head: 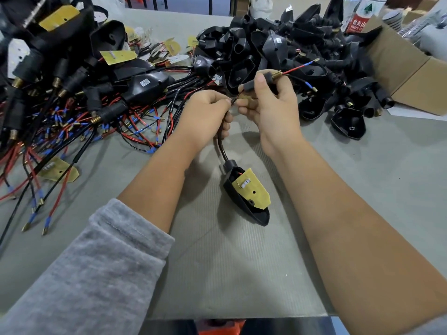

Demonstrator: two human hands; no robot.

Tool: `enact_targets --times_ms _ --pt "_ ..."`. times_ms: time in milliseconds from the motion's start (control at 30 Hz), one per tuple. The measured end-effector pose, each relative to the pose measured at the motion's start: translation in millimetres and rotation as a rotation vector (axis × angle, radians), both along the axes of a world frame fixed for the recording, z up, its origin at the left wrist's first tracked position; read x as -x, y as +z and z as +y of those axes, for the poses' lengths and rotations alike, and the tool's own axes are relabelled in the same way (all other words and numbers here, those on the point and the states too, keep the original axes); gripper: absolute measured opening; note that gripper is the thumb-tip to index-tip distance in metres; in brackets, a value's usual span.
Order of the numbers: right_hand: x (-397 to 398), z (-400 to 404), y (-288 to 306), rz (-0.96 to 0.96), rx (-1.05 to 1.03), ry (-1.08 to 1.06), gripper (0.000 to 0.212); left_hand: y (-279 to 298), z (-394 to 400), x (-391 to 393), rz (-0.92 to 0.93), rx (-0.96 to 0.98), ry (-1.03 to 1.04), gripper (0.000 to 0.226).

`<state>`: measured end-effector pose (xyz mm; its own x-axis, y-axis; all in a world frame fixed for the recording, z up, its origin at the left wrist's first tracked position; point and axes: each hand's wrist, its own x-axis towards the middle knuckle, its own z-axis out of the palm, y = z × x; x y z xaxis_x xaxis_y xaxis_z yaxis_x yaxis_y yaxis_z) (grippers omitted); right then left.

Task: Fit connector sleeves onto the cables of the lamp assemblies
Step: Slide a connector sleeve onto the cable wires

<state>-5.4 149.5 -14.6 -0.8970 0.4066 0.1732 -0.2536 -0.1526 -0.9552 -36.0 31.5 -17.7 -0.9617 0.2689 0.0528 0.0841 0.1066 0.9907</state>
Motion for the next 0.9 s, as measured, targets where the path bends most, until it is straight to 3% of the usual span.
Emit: enact_targets --times_ms 267,367,567,800,900 --pt "3.0 5.1 -1.4 -0.121 0.012 0.032 0.015 -3.8 -3.3 2.6 0.11 0.068 -0.017 0.022" --pt "3.1 5.2 -1.0 -0.145 -0.016 0.049 0.014 -3.7 -3.1 3.9 0.154 0.135 0.04 0.017" --pt "-0.3 6.9 -0.4 -0.106 -0.055 0.156 0.003 -1.9 -7.5 3.3 0.139 0.094 0.059 0.018" --pt "-1.1 3.1 -1.2 -0.154 -0.262 0.193 0.013 2.3 -7.5 4.1 -0.098 -0.186 0.065 0.013" --pt "-2.0 0.0 -1.7 -0.162 -0.359 0.186 0.02 2.6 -4.1 2.9 -0.133 -0.133 0.07 0.019"
